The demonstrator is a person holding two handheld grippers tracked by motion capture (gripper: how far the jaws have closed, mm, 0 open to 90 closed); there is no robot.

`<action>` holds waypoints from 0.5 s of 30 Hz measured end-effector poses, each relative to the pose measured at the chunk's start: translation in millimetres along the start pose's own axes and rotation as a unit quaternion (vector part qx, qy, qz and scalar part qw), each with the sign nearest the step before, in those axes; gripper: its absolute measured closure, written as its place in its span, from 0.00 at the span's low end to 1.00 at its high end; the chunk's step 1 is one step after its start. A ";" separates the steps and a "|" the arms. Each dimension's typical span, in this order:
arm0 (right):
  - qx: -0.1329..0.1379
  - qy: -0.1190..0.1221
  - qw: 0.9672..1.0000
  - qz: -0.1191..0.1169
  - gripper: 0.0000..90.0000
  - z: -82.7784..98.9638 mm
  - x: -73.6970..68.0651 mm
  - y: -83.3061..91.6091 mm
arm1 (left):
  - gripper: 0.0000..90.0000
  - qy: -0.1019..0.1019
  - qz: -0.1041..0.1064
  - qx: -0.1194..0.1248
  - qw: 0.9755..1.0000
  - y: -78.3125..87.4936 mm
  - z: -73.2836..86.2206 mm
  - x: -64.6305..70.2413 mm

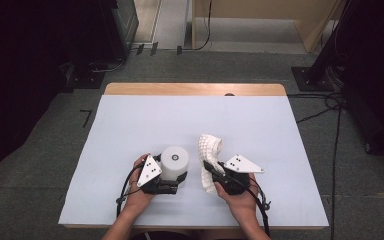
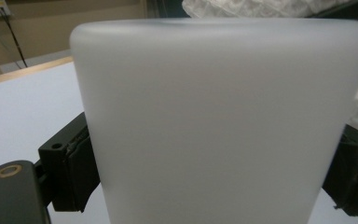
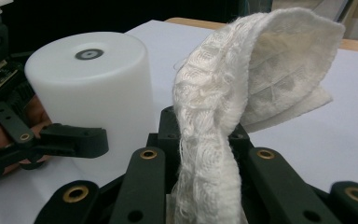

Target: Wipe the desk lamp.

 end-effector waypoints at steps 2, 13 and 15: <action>0.000 0.003 1.000 -0.001 0.84 0.8 -0.7 -0.5 | 0.08 0.003 -0.012 -0.006 1.000 4.9 5.6 0.2; -0.005 0.005 1.000 -0.003 0.84 4.7 -3.1 -3.6 | 0.01 0.050 -0.136 -0.003 0.990 8.1 -7.1 6.4; -0.007 0.006 1.000 -0.004 0.84 6.0 -4.5 -3.7 | 0.08 0.050 -0.145 0.001 0.988 8.5 -8.5 5.6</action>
Point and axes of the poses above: each handheld gripper's, and its own axes: y roughly backward along the jaws, z roughly out of its underside, x roughly to its right, the point moved 10 cm from there along -y, roughly forward along the jaws, and after that the axes turned 9 degrees about z, right-handed, at the moved point
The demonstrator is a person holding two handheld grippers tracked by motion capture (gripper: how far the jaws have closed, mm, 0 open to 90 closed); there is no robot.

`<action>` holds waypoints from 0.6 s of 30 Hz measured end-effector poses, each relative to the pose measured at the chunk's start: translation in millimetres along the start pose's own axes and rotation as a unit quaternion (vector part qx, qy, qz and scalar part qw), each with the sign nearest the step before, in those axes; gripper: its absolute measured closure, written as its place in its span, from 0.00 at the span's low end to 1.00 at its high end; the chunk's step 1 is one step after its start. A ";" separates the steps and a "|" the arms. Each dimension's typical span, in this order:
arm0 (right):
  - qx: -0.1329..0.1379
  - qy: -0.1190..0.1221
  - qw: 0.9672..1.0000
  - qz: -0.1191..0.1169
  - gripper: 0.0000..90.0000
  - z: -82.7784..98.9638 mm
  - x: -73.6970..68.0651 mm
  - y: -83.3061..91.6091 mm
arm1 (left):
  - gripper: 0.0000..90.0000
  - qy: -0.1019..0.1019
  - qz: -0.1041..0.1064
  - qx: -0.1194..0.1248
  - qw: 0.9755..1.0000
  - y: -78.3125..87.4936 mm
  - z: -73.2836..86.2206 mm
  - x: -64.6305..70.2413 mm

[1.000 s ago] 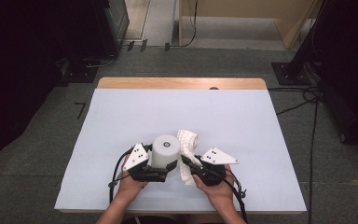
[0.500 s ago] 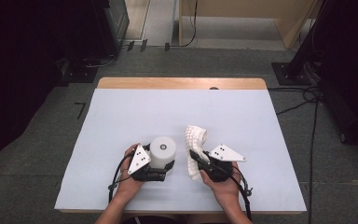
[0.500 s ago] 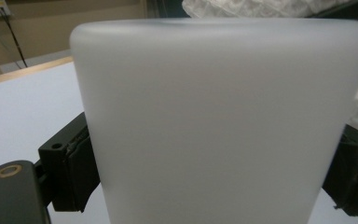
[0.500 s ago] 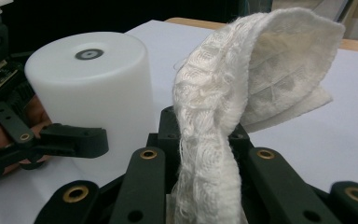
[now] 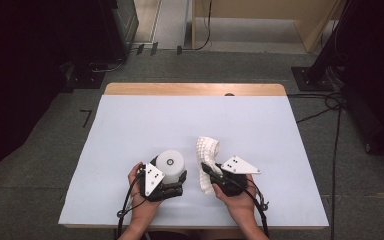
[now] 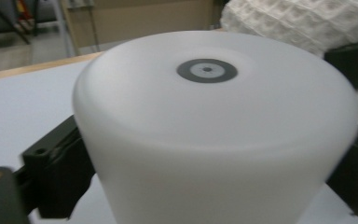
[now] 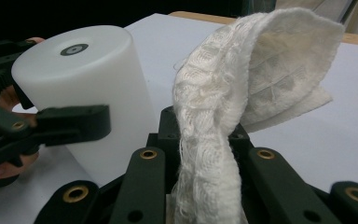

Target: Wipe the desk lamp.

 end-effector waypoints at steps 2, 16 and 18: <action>0.000 0.001 1.000 -0.001 0.84 0.3 -0.6 -0.4 | 0.10 -0.002 0.002 -0.003 1.000 0.4 0.0 0.8; -0.003 0.014 0.999 -0.032 0.84 2.3 -26.4 -1.8 | 0.10 0.047 0.126 0.062 0.989 14.6 -40.6 0.6; -0.005 0.018 0.999 -0.030 0.84 3.2 -28.8 -2.6 | 0.10 0.045 0.130 0.057 0.989 13.6 -39.6 1.7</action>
Point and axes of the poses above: each handheld gripper's, and its own axes: y roughly backward along the jaws, z roughly out of its underside, x roughly to its right, the point moved 10 cm from there along -y, roughly forward along the jaws, and after that the axes turned 9 degrees about z, right-handed, at the moved point
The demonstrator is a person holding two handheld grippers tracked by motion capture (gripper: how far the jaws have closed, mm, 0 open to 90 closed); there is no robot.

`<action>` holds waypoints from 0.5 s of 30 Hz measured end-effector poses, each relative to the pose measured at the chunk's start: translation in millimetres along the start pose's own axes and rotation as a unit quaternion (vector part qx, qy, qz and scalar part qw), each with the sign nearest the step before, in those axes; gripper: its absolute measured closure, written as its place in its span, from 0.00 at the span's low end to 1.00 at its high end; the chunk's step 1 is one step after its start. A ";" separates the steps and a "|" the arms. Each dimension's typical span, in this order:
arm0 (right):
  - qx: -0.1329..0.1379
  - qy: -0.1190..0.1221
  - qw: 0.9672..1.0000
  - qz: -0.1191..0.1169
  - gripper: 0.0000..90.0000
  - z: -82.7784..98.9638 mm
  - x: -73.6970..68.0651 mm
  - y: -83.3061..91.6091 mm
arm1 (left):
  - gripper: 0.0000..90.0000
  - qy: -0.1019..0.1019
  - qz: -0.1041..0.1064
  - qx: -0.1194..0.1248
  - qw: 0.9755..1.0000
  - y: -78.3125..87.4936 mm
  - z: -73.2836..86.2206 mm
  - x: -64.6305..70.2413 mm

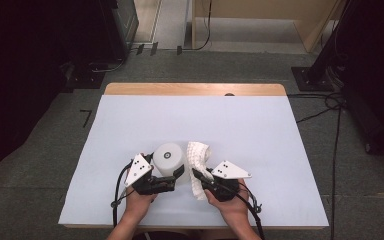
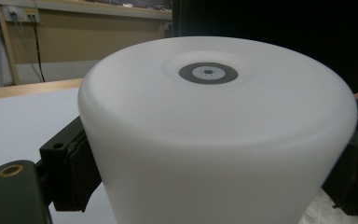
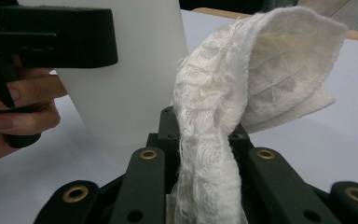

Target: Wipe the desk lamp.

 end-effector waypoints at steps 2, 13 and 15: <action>0.003 0.001 1.000 0.000 0.84 -1.2 0.6 0.0 | 0.10 0.007 0.011 -0.003 1.000 -1.3 1.8 1.1; 0.038 -0.008 0.999 -0.001 0.84 -22.5 8.6 16.2 | 0.10 -0.020 0.034 -0.044 0.998 -15.2 16.0 13.2; 0.033 -0.008 0.999 -0.002 0.84 -19.5 9.0 14.1 | 0.10 -0.021 0.032 -0.040 0.998 -13.1 12.0 11.5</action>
Point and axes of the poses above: each handheld gripper's, and its own axes: y roughly backward along the jaws, z roughly out of its underside, x roughly to its right, the point moved 10 cm from there along -y, roughly forward along the jaws, and after that the axes turned 9 degrees about z, right-handed, at the moved point
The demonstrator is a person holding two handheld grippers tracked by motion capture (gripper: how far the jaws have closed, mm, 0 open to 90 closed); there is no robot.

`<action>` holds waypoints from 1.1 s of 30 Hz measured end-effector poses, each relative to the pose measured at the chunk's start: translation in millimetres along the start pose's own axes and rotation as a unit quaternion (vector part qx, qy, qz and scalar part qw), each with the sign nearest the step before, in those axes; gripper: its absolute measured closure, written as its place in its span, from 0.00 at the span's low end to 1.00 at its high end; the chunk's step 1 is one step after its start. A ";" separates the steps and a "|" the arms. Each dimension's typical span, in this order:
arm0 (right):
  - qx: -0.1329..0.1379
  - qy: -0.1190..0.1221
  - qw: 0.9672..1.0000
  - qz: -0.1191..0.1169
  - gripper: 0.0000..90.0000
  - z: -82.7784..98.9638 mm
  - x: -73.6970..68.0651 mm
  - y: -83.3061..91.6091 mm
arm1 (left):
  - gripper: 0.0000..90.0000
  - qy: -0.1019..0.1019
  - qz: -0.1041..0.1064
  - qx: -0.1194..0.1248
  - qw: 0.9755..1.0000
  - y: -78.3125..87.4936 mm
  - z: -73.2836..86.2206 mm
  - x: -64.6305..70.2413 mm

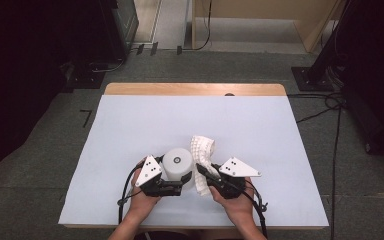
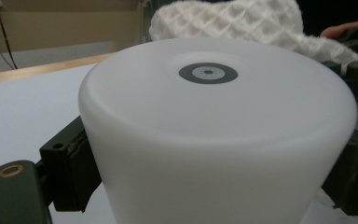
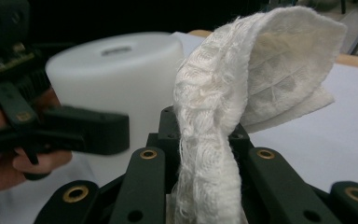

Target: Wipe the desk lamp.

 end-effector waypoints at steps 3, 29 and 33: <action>-0.024 0.002 1.000 0.000 0.84 12.7 -1.2 -7.3 | 0.10 0.008 -0.002 0.017 1.000 5.5 -7.4 -3.7; -0.048 0.008 0.999 0.004 0.84 27.1 -2.8 -17.8 | 0.10 -0.001 0.016 0.002 1.000 5.7 -6.3 -2.2; -0.027 -0.001 1.000 0.005 0.84 14.5 -0.4 -9.9 | 0.10 -0.007 0.022 -0.015 1.000 -0.9 2.8 1.9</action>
Point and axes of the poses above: each handheld gripper's, and its own axes: y roughly backward along the jaws, z roughly out of its underside, x roughly to its right, the point moved 10 cm from there along -y, roughly forward along the jaws, and after that the axes turned 9 degrees about z, right-handed, at the moved point
